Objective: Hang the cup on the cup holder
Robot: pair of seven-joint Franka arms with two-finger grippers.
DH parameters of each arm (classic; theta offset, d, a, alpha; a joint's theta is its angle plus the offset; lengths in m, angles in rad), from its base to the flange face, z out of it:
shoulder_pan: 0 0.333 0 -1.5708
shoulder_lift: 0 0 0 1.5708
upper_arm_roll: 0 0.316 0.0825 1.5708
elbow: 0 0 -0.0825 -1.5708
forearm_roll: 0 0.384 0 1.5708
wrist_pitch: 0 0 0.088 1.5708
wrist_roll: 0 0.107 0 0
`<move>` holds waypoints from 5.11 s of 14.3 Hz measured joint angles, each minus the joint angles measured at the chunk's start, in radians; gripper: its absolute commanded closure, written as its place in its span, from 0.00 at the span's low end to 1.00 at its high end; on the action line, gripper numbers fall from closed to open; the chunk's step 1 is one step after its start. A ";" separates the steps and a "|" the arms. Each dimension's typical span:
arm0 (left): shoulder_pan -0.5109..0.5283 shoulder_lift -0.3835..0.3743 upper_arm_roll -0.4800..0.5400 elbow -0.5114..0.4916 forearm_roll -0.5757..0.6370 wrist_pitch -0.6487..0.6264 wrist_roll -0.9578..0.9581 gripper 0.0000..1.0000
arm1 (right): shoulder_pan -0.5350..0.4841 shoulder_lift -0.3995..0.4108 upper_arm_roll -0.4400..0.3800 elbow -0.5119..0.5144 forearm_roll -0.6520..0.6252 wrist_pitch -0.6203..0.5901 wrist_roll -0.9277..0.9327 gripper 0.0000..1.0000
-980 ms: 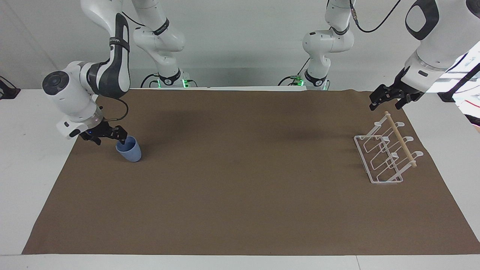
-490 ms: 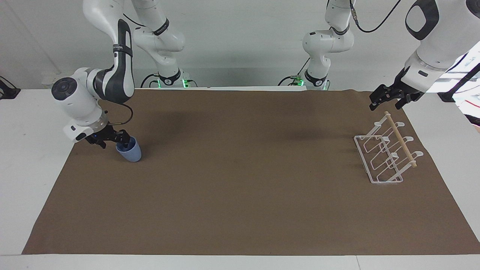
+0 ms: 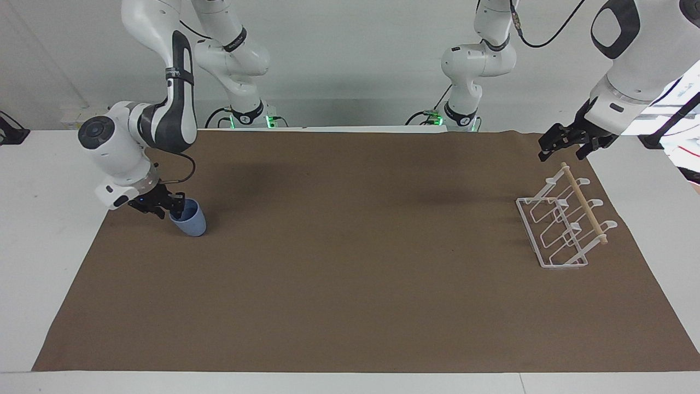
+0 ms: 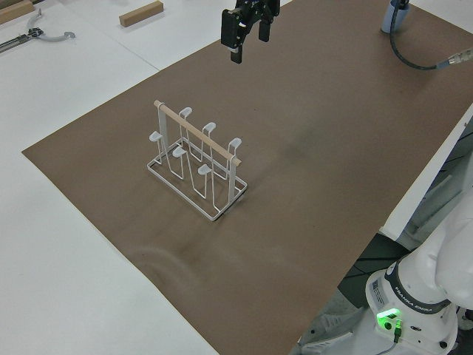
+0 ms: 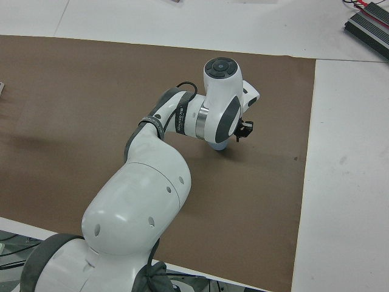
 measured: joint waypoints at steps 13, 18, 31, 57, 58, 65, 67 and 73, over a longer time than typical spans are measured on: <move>0.000 -0.011 0.001 -0.030 0.000 -0.006 -0.017 0.00 | 0.009 -0.002 0.009 0.077 0.000 -0.120 -0.105 1.00; 0.002 -0.024 0.009 -0.041 -0.059 -0.055 -0.159 0.00 | 0.018 -0.034 0.070 0.255 0.272 -0.427 -0.176 1.00; -0.154 -0.032 -0.004 -0.006 -0.342 -0.061 -1.467 0.00 | 0.380 -0.042 0.161 0.234 0.961 -0.180 0.207 1.00; -0.524 -0.049 -0.018 -0.250 -0.407 0.494 -1.876 0.42 | 0.551 -0.071 0.158 0.122 1.272 0.020 0.263 1.00; -0.528 -0.049 -0.018 -0.257 -0.407 0.499 -1.876 0.75 | 0.551 -0.071 0.158 0.122 1.272 0.020 0.263 1.00; -0.528 -0.050 -0.018 -0.258 -0.407 0.506 -1.856 1.00 | 0.551 -0.073 0.157 0.119 1.276 0.020 0.265 0.01; -0.528 -0.050 -0.018 -0.258 -0.407 0.506 -1.845 1.00 | 0.550 -0.074 0.157 0.120 1.276 0.020 0.269 0.01; -0.528 -0.050 -0.018 -0.259 -0.407 0.502 -1.839 1.00 | 0.507 -0.081 0.150 0.118 1.267 0.009 0.278 0.01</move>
